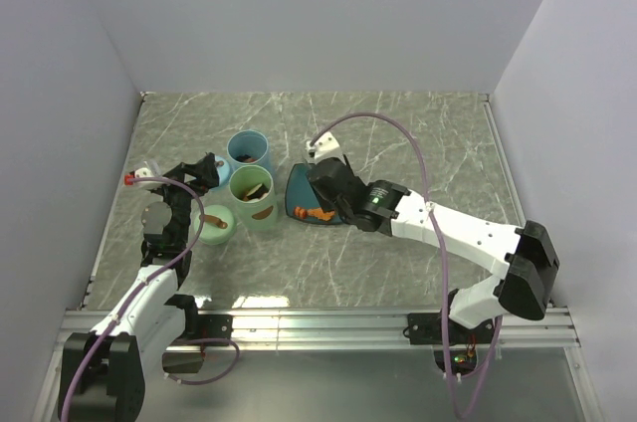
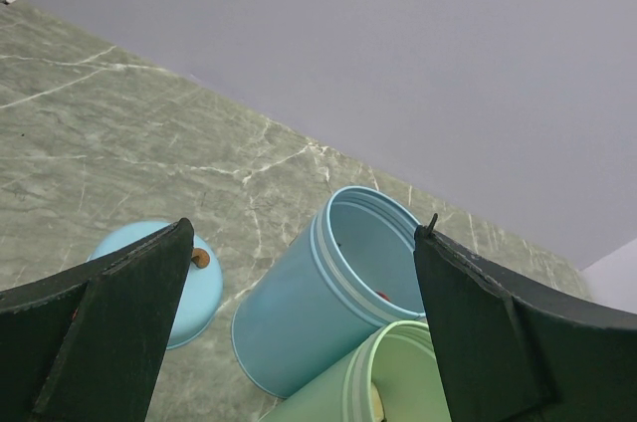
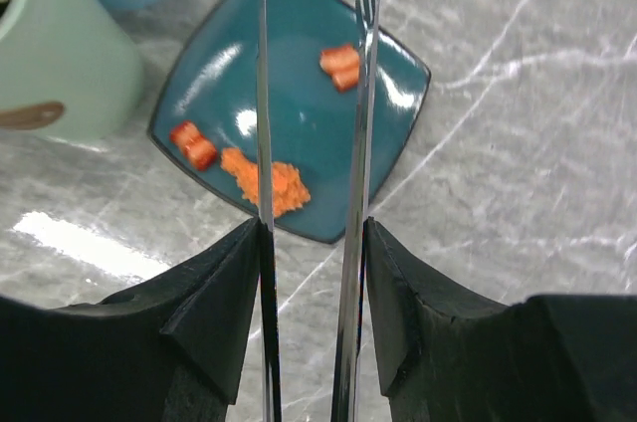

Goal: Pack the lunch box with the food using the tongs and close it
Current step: Pick up the food using the clamp

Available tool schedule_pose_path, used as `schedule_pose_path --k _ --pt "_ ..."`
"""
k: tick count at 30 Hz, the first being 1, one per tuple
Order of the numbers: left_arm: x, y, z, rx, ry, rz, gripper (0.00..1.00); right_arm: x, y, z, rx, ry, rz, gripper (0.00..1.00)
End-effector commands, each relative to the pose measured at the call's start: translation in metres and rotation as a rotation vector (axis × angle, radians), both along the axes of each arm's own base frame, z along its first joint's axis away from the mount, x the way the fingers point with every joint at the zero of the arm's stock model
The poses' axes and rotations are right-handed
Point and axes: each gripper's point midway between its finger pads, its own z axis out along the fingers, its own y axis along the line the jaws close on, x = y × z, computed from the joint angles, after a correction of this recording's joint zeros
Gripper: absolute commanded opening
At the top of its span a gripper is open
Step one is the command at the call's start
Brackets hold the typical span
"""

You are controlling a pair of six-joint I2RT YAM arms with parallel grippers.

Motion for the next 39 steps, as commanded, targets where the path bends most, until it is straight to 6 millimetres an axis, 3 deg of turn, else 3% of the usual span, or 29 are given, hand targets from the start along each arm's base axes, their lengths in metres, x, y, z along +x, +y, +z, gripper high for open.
schedule_pose_path --k 1,16,23,39 --pt "0.0 0.001 0.017 -0.007 -0.052 0.002 1.0 0.003 -0.012 -0.002 0.038 0.003 -0.099 0.52" --pt "-0.001 0.002 0.018 -0.008 -0.057 0.005 0.99 -0.012 -0.019 -0.066 -0.019 0.173 -0.153 0.52" --pt "-0.001 0.001 0.018 -0.007 -0.055 0.002 1.0 -0.014 -0.026 -0.079 -0.01 0.211 -0.167 0.52" --pt "-0.001 0.002 0.018 -0.006 -0.058 0.005 1.0 0.012 -0.021 -0.101 0.004 0.271 -0.145 0.52"
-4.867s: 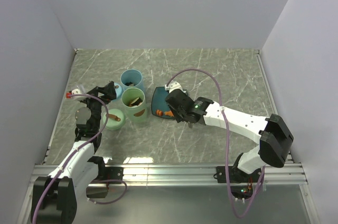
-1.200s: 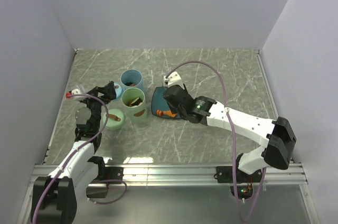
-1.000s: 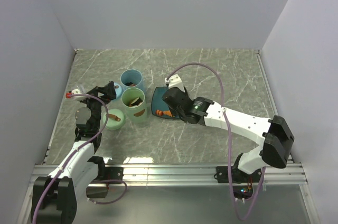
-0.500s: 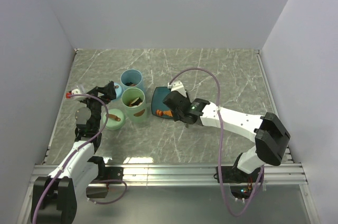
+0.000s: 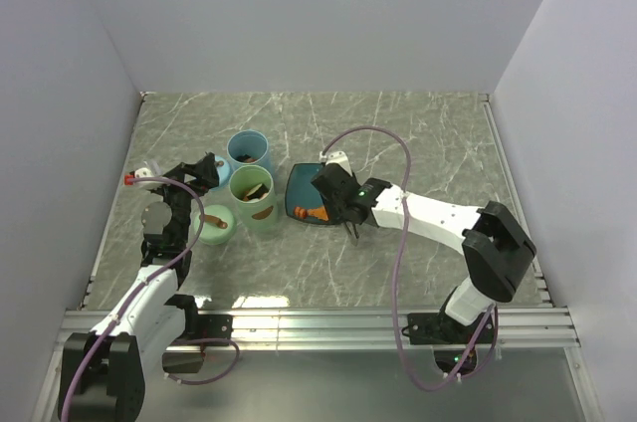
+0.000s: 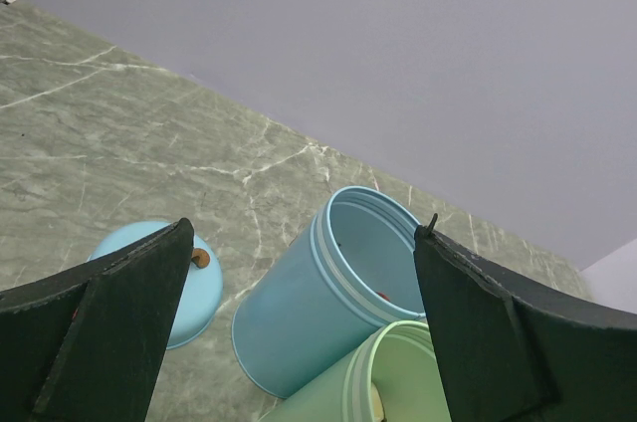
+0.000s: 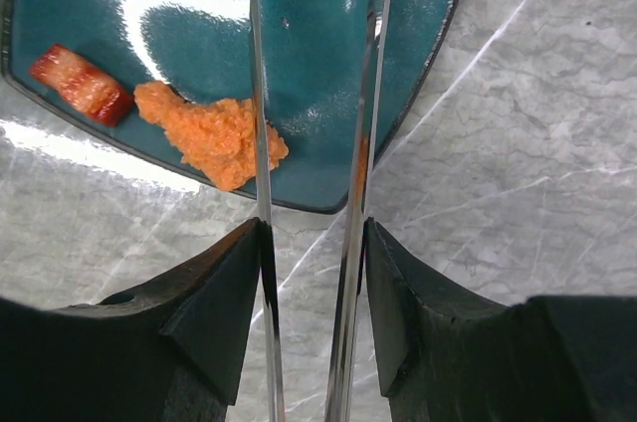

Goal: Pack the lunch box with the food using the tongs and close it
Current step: Pick up the food using the clamp, then place the food into the lunch box

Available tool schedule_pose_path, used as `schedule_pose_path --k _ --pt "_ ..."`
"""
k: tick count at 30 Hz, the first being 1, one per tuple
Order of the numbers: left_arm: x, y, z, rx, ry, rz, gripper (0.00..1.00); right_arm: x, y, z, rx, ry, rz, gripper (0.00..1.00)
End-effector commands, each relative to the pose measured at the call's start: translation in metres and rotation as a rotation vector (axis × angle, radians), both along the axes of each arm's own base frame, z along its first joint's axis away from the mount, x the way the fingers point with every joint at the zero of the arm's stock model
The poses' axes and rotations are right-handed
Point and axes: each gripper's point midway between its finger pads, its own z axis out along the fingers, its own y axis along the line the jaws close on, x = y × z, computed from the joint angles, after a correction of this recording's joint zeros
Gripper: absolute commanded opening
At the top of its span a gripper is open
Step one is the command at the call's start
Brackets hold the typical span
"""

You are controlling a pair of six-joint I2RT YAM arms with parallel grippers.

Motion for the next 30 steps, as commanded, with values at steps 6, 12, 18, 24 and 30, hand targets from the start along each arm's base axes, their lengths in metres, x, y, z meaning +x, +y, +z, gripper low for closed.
schedule_pose_path --k 6,12,18,24,30 --pt "-0.001 0.002 0.019 -0.008 -0.059 0.005 0.99 0.021 0.011 0.008 0.035 -0.026 0.011 0.52" --pt "-0.002 0.002 0.019 -0.008 -0.061 0.006 0.99 0.022 0.01 0.007 0.019 -0.02 0.01 0.47" --pt "-0.001 0.002 0.019 -0.008 -0.059 0.006 0.99 0.028 0.011 0.035 0.044 -0.076 0.012 0.38" --pt "-0.002 0.002 0.019 -0.01 -0.061 0.007 0.99 0.032 0.015 0.079 0.111 -0.156 0.038 0.38" --pt "-0.001 0.002 0.018 -0.008 -0.058 0.006 1.0 0.032 0.017 0.111 0.15 -0.212 0.059 0.37"
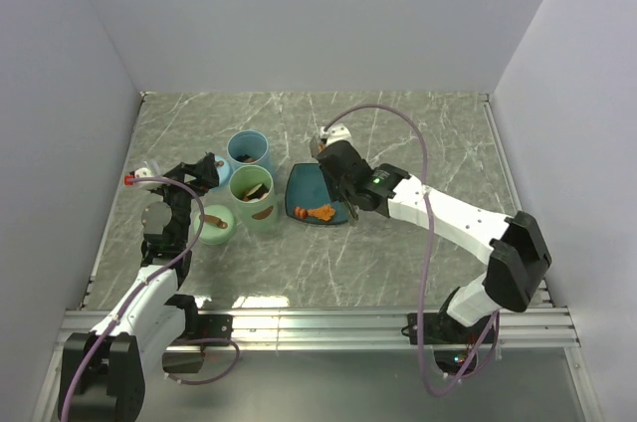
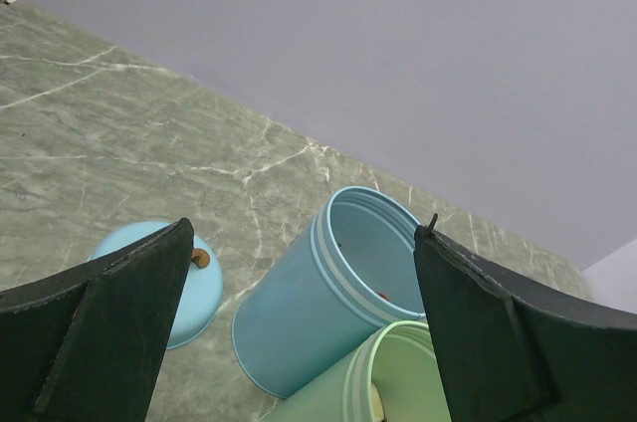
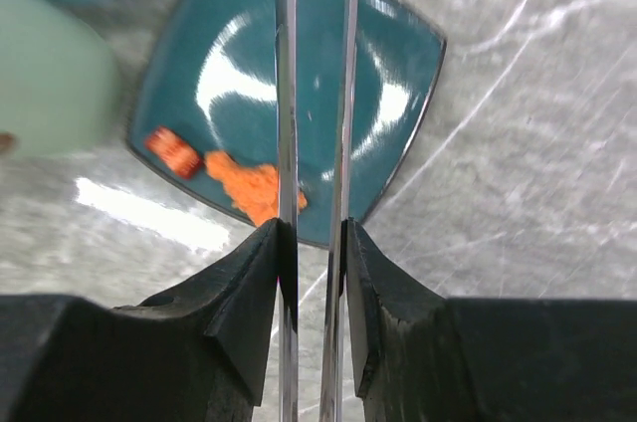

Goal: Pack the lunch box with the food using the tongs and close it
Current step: Place the food into the lunch box

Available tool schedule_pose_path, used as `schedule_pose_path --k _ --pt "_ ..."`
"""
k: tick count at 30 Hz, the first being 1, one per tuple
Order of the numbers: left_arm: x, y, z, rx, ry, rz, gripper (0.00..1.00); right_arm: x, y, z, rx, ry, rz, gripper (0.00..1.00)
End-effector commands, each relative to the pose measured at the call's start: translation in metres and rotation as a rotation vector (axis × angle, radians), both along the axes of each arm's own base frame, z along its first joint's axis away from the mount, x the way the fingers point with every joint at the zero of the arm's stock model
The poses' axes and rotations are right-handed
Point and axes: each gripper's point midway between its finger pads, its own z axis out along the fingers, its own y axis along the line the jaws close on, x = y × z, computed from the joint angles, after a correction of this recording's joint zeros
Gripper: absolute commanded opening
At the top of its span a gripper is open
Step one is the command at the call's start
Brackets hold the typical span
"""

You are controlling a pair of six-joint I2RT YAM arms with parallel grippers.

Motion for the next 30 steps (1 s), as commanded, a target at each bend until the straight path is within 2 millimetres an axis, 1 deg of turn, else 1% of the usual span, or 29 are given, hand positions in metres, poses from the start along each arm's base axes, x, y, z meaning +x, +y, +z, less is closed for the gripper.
schedule_pose_path --k 1,2,3,4,5,6,8,9,11,13,15,16,19,26,30 --pt "-0.001 0.002 0.018 -0.008 -0.058 0.007 0.99 0.008 0.008 0.051 0.077 -0.104 0.028 0.37" --pt "-0.001 0.002 0.019 -0.008 -0.06 0.005 0.99 0.007 0.011 0.057 0.088 -0.115 0.042 0.37" --pt "-0.001 0.002 0.019 -0.008 -0.06 0.005 1.0 0.004 0.017 0.068 0.109 -0.134 0.065 0.37" --pt "-0.001 0.002 0.018 -0.008 -0.057 0.005 0.99 0.001 0.022 0.074 0.113 -0.143 0.093 0.37" --pt "-0.001 0.002 0.019 -0.007 -0.058 0.004 1.0 0.0 0.027 0.085 0.132 -0.163 0.112 0.37" --pt "0.0 0.002 0.018 -0.007 -0.055 0.004 0.99 -0.007 0.036 0.09 0.138 -0.169 0.153 0.37" --pt "0.0 0.002 0.018 -0.008 -0.055 0.005 1.0 -0.016 0.047 0.103 0.163 -0.188 0.203 0.38" --pt "0.0 0.002 0.018 -0.006 -0.055 0.006 0.99 -0.026 0.056 0.106 0.168 -0.194 0.245 0.38" --pt "0.0 0.002 0.018 -0.008 -0.055 0.005 1.0 -0.039 0.066 0.11 0.19 -0.192 0.301 0.38" --pt "0.0 0.002 0.018 -0.008 -0.055 0.005 0.99 -0.053 0.076 0.11 0.195 -0.188 0.352 0.38" --pt "0.0 0.002 0.018 -0.008 -0.055 0.005 0.99 -0.061 0.078 0.11 0.198 -0.187 0.364 0.39" --pt "-0.001 0.002 0.018 -0.008 -0.057 0.005 0.99 -0.068 0.082 0.108 0.199 -0.182 0.385 0.39" --pt "-0.001 0.002 0.018 -0.008 -0.057 0.005 0.99 -0.08 0.087 0.104 0.204 -0.164 0.418 0.39" --pt "-0.001 0.001 0.019 -0.007 -0.057 0.002 1.0 -0.088 0.092 0.083 0.162 -0.116 0.439 0.4" --pt "-0.001 0.002 0.018 -0.007 -0.055 0.004 0.99 -0.088 0.094 0.078 0.142 -0.108 0.439 0.44"
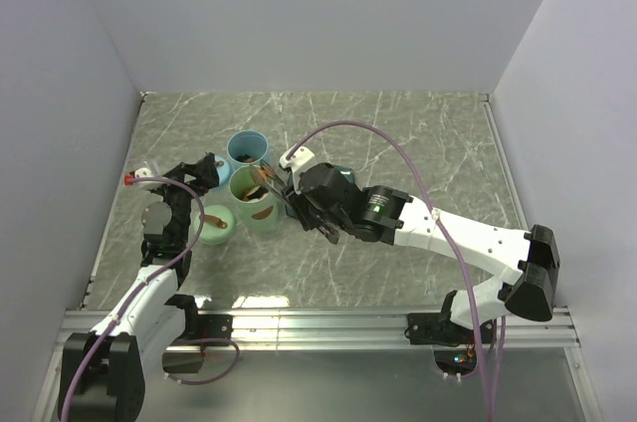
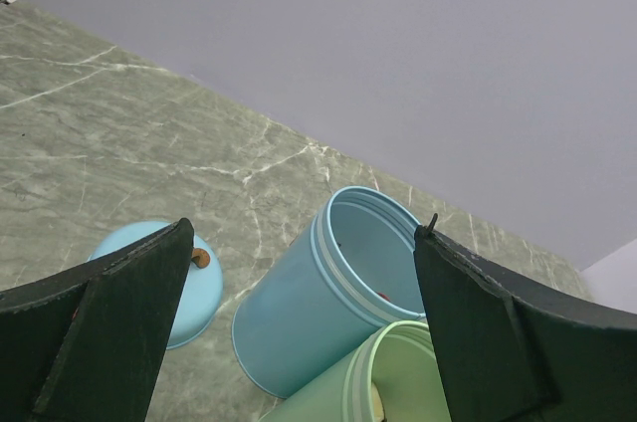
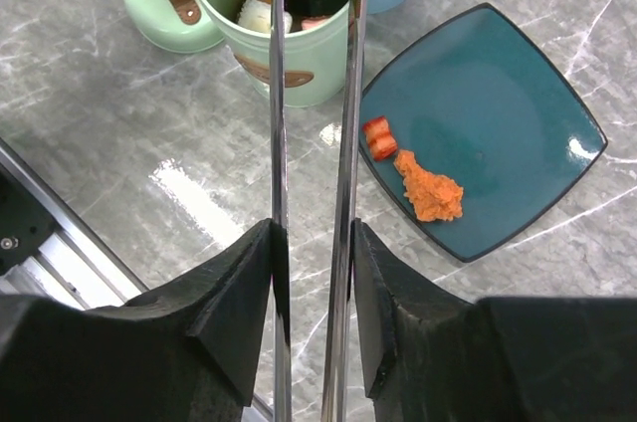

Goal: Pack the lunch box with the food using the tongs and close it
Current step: Place the food into the lunch box

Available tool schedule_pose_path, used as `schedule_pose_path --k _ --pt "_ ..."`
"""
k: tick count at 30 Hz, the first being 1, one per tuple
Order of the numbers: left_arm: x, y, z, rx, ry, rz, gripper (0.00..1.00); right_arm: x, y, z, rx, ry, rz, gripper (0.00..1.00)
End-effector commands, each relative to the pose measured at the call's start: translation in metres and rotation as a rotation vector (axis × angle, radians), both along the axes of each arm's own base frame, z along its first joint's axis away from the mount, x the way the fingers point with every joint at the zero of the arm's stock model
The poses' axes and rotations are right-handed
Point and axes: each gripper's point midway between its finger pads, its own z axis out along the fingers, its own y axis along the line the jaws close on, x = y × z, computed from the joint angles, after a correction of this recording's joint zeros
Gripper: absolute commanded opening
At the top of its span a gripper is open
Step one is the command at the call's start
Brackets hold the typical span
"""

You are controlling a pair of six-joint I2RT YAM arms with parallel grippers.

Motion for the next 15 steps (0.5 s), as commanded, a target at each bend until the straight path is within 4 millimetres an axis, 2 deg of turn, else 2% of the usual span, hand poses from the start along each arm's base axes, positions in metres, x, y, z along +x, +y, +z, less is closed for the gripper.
schedule_pose_path --k 1,9,15 --pt "-0.001 0.002 0.018 -0.007 -0.055 0.004 0.99 0.001 0.008 0.008 0.019 -0.018 0.01 0.45" --pt "-0.001 0.002 0.018 -0.008 -0.056 0.005 0.99 0.004 0.009 0.016 0.033 -0.041 0.006 0.48" --pt "0.0 0.002 0.018 -0.008 -0.055 0.005 0.99 0.007 0.001 0.032 0.076 -0.082 -0.027 0.48"
